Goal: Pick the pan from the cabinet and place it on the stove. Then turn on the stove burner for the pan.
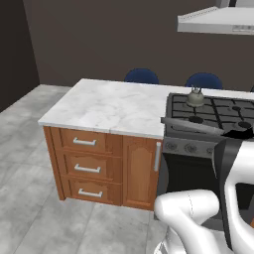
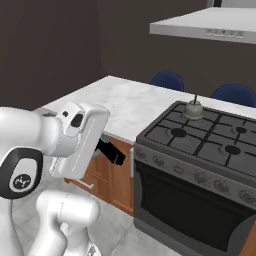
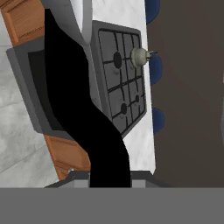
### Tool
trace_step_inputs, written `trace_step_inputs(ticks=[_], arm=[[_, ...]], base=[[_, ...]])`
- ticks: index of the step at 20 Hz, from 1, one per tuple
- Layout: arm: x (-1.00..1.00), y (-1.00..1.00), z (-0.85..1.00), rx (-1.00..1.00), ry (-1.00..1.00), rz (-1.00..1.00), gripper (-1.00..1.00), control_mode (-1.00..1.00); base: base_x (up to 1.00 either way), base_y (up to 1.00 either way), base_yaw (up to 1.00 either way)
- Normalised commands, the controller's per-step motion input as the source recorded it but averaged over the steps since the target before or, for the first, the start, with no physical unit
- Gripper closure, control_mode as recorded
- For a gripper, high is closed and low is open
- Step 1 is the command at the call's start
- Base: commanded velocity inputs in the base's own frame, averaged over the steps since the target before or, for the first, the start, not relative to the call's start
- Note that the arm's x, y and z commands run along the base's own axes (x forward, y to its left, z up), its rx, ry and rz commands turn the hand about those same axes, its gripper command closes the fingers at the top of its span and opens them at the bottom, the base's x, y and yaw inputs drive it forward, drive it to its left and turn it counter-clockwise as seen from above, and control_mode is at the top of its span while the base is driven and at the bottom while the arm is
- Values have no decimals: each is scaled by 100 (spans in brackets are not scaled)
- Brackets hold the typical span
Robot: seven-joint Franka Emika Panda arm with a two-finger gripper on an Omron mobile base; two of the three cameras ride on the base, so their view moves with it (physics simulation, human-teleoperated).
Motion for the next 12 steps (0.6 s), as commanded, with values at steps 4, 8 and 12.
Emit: trace_step_inputs(ticks=[4, 8, 12], arm=[[0, 0, 0, 0, 0, 0, 100, 100], [0, 0, 0, 0, 0, 0, 100, 100], [0, 0, 0, 0, 0, 0, 100, 100]], base=[[63, 11, -29], [61, 13, -30], [52, 19, -30]])
